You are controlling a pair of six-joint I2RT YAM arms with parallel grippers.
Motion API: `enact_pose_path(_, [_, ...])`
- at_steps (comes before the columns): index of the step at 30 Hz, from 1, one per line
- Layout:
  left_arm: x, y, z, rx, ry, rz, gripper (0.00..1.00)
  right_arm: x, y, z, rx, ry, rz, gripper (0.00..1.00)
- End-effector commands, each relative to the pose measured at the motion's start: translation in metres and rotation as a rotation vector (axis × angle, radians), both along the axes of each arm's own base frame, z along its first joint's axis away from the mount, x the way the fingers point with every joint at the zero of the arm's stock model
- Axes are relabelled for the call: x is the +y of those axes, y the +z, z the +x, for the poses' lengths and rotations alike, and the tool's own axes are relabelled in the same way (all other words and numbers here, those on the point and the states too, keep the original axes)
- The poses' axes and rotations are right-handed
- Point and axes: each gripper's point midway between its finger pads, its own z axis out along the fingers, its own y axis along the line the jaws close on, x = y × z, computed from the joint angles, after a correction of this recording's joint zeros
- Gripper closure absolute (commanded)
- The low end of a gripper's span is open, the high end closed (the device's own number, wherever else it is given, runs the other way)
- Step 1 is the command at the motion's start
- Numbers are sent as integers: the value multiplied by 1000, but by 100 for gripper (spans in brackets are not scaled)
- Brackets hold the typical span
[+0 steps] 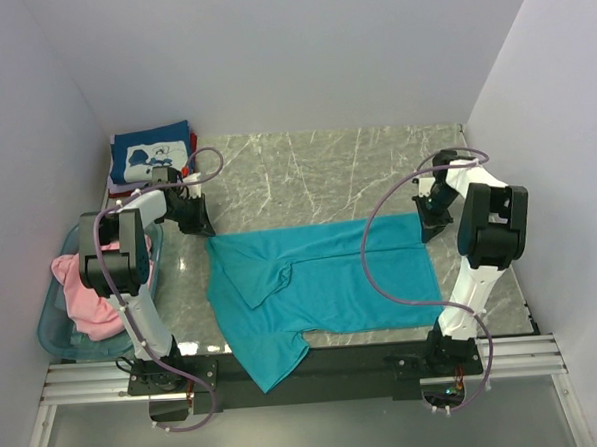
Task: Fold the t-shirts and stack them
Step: Fold the tshirt
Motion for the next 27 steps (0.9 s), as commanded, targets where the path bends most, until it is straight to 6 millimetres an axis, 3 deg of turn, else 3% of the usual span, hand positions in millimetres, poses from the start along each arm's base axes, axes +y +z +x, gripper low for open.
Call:
enact_pose_path(1, [8, -27, -24, 105, 3, 57, 99, -12, 16, -5, -30, 13, -40, 100])
enact_pose_path(8, [15, -26, -23, 91, 26, 74, 99, -11, 7, -13, -2, 30, -39, 100])
enact_pose_path(14, [23, -22, -16, 67, 51, 78, 99, -17, 9, -9, -29, 41, -68, 100])
enact_pose_path(16, [16, -19, -14, 66, 29, 42, 99, -14, 12, -4, -44, 50, -53, 99])
enact_pose_path(18, [10, -14, -10, 59, 5, 6, 99, -8, 21, 7, -72, 65, -19, 93])
enact_pose_path(19, [8, -12, -8, 54, 2, 0, 99, -8, 25, 13, -97, 68, -17, 83])
enact_pose_path(22, [6, -8, -1, 35, -16, 9, 99, -7, 47, 38, -193, 80, -12, 67])
enact_pose_path(27, [2, 5, 10, 0, -36, -12, 99, 12, 71, 57, -259, 150, 43, 66])
